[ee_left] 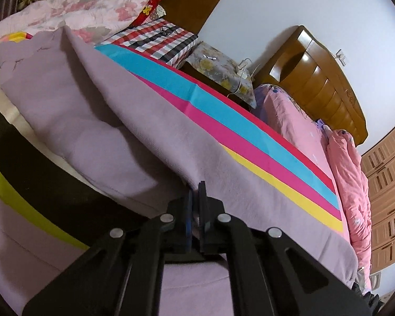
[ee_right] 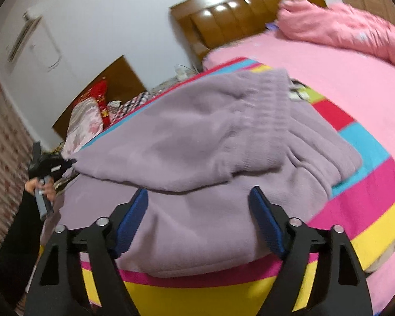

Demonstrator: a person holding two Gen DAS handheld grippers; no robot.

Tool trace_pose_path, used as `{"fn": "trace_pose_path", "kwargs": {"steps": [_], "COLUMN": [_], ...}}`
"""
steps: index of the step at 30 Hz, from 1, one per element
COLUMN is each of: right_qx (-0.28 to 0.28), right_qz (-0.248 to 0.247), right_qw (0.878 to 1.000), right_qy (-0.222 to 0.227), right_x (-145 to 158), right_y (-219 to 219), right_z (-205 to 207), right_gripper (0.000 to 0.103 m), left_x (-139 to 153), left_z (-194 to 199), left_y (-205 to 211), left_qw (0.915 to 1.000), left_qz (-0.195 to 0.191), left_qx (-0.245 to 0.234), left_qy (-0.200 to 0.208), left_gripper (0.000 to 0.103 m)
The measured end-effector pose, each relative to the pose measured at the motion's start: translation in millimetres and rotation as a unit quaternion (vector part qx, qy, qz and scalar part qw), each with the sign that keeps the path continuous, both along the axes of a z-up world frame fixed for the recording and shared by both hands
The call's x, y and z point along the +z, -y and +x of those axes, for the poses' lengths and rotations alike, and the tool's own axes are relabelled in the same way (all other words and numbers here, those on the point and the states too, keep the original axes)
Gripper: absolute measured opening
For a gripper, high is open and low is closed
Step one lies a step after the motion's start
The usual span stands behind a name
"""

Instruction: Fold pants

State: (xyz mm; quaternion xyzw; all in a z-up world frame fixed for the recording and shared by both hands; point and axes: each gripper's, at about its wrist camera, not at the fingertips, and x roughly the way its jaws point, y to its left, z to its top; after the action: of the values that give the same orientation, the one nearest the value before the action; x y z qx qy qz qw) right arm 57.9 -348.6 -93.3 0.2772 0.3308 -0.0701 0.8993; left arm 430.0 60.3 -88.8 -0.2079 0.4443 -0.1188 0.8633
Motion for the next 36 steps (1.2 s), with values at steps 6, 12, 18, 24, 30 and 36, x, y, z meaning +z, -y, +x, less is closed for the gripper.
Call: {"fn": "trace_pose_path", "kwargs": {"steps": [6, 12, 18, 24, 30, 36], "right_qx": [-0.025, -0.089, -0.084, -0.047, -0.053, -0.057], "right_qz": [0.042, 0.044, 0.036, 0.031, 0.073, 0.101], "right_qw": [0.998, 0.992, 0.996, 0.996, 0.996, 0.993], "right_qy": [-0.038, -0.071, -0.020, 0.073, 0.003, -0.005], "right_x": [-1, -5, 15, 92, 19, -22], "right_y": [14, 26, 39, 76, 98, 103], "right_z": [22, 44, 49, 56, -9, -22], "right_gripper": [0.074, 0.052, 0.015, 0.015, 0.015, 0.014], "left_x": [-6, -18, 14, 123, 84, -2], "left_z": [7, 13, -5, -98, -224, -238], "left_y": [-1, -5, -9, -20, -24, -21], "left_qw": [0.9999, 0.9986, 0.9990, 0.9870, 0.9896, 0.9971], "left_qz": [-0.008, -0.045, -0.033, -0.039, 0.023, 0.020], "left_qx": [-0.003, 0.011, 0.000, -0.042, -0.073, -0.062], "left_qy": [-0.012, -0.025, 0.030, 0.150, 0.122, 0.039], "left_gripper": [0.003, 0.003, 0.002, 0.002, 0.002, 0.002]}}
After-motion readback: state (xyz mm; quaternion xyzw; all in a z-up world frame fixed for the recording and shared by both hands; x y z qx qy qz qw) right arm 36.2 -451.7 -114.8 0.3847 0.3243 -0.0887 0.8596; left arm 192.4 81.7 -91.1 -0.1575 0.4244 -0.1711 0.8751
